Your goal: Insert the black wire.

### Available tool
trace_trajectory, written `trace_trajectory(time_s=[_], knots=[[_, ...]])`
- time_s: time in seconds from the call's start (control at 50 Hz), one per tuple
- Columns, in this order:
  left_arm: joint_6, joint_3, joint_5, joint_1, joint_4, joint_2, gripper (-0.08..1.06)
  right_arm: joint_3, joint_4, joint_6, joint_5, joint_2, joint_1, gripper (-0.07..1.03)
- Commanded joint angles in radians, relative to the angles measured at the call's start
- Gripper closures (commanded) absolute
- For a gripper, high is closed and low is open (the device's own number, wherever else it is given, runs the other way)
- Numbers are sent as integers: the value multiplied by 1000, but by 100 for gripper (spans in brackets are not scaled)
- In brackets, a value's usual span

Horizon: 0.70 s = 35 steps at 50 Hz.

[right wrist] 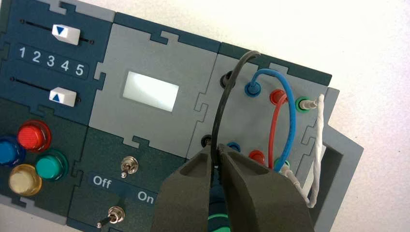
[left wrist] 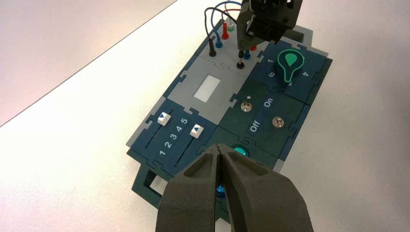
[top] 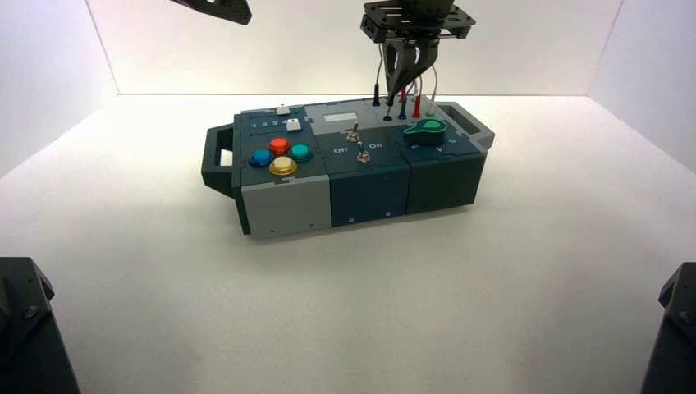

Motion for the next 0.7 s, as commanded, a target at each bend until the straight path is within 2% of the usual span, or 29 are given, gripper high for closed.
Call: trace_trajectory(time_s=[0.02,0.7], knots=[[3,-9,-6,0,2,-5,101,-29,0,-2,-6,-14,6,99],[3,-9,-8,0,2,-3,101,-29,-2,-2,-6,8,6,99]])
